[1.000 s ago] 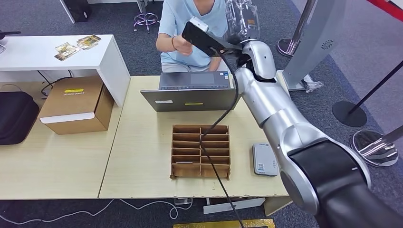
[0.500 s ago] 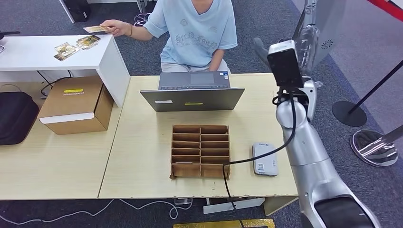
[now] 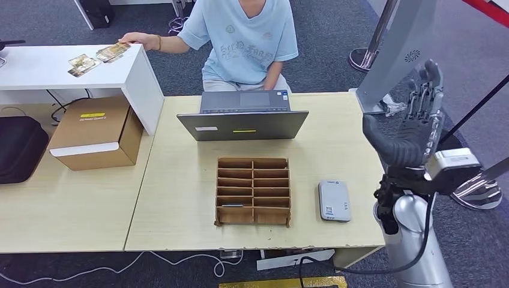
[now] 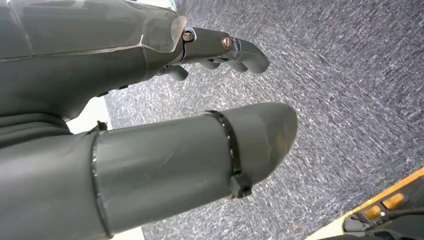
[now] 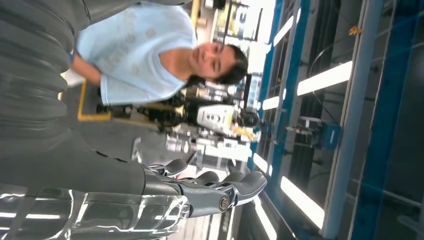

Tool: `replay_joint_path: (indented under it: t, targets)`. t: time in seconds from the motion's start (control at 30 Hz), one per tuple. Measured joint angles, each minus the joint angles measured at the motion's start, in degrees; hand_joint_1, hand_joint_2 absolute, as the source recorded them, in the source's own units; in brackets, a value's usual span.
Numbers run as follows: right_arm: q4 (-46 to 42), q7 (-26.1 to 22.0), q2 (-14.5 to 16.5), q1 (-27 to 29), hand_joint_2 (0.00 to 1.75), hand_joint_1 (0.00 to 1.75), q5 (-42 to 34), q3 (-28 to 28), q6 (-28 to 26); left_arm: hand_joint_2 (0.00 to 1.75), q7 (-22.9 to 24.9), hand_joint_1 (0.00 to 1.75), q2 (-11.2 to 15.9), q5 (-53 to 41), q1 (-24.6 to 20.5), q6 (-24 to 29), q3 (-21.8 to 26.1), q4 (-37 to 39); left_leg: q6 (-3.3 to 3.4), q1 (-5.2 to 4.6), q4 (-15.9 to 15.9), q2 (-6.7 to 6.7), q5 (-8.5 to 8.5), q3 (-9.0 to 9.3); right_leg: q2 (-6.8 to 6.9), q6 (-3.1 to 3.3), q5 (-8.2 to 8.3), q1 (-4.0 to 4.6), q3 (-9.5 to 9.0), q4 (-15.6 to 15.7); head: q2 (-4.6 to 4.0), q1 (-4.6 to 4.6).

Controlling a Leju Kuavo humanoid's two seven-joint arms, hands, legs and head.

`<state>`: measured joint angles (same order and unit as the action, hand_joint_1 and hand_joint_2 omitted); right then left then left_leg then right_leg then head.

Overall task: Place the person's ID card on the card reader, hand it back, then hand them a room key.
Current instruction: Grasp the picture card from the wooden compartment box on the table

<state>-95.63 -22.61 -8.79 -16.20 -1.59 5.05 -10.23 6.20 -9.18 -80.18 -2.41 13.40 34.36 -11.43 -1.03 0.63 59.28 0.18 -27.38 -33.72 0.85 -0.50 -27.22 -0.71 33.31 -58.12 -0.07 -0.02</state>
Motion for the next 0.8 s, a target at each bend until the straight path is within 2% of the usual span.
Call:
replay_joint_path:
  t: [0.23,0.4,0.5,0.6,0.7,0.8]
  targets:
    - [-6.02,-0.85,-1.98,13.18,1.75,0.0,-13.65,-1.1,12.62,0.0,-0.19,0.0,0.14,4.04,0.26,-0.01,1.67,0.0,0.04,0.0,-0.01,-0.12,-0.06,-0.03,0.12,-0.07,-0.12,0.0,-0.02,0.01,0.0,-0.01]
    - [-10.8,-3.48,-1.94,22.75,1.75,0.0,-19.42,-2.2,13.91,0.0,-0.22,0.0,0.2,1.11,0.31,0.69,1.66,0.0,0.05,0.0,-0.02,-0.13,-0.14,-0.02,0.15,-0.08,-0.19,0.0,-0.05,0.0,0.0,0.0]
    - [-13.5,-5.0,-0.04,27.54,1.75,0.0,-23.84,-2.43,14.96,0.0,-0.22,0.0,0.2,-0.22,0.37,0.97,1.43,0.0,0.01,0.01,-0.03,-0.07,-0.18,-0.02,0.09,-0.07,-0.21,0.0,-0.03,0.0,0.0,-0.01]
    - [-15.34,-5.59,3.6,30.82,1.75,0.0,-26.93,-2.18,17.18,0.0,0.12,0.0,0.18,-0.56,0.2,1.06,1.17,0.0,-0.01,0.02,-0.05,-0.02,-0.2,0.0,0.03,-0.05,-0.22,0.01,-0.03,-0.01,0.0,0.0]
    - [-15.37,-3.91,6.49,32.08,1.75,0.0,-24.4,-1.24,16.97,0.0,0.89,0.0,0.13,-0.69,0.18,1.4,1.06,0.0,-0.06,0.02,-0.05,0.05,-0.23,0.04,-0.06,-0.04,-0.22,0.01,-0.03,-0.02,0.0,-0.01]
    - [-14.22,-2.85,8.06,32.6,1.75,0.0,-19.94,0.15,15.84,0.0,0.99,0.0,0.06,-0.93,0.18,1.88,0.94,0.0,-0.06,0.02,-0.05,0.04,-0.22,0.04,-0.06,-0.04,-0.22,0.01,-0.05,-0.02,0.0,0.0]
